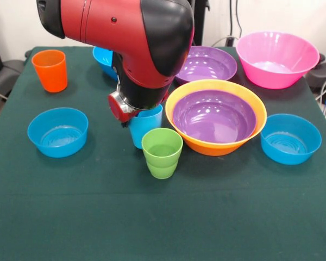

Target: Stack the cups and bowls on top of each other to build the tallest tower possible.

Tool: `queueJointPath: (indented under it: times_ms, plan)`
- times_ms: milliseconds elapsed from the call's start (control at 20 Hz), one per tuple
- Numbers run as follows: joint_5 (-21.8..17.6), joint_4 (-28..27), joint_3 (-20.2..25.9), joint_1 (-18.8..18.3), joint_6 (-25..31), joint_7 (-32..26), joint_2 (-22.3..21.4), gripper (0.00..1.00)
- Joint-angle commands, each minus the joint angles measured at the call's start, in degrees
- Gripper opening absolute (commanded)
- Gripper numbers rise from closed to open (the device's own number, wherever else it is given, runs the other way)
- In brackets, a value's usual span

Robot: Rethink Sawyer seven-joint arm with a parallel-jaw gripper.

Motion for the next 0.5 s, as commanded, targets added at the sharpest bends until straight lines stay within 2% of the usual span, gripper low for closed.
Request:
queueJointPath:
  times_ms: [50, 300, 500]
  plan:
    - [1.4, 2.2, 4.6, 1.0, -4.5, 10.2, -0.5, 0.0]
    - [1.7, -0.5, 4.7, 0.7, -2.6, 9.9, 1.4, 0.0]
    - [2.2, -0.2, 4.8, 0.2, -2.1, 9.5, 1.1, 0.0]
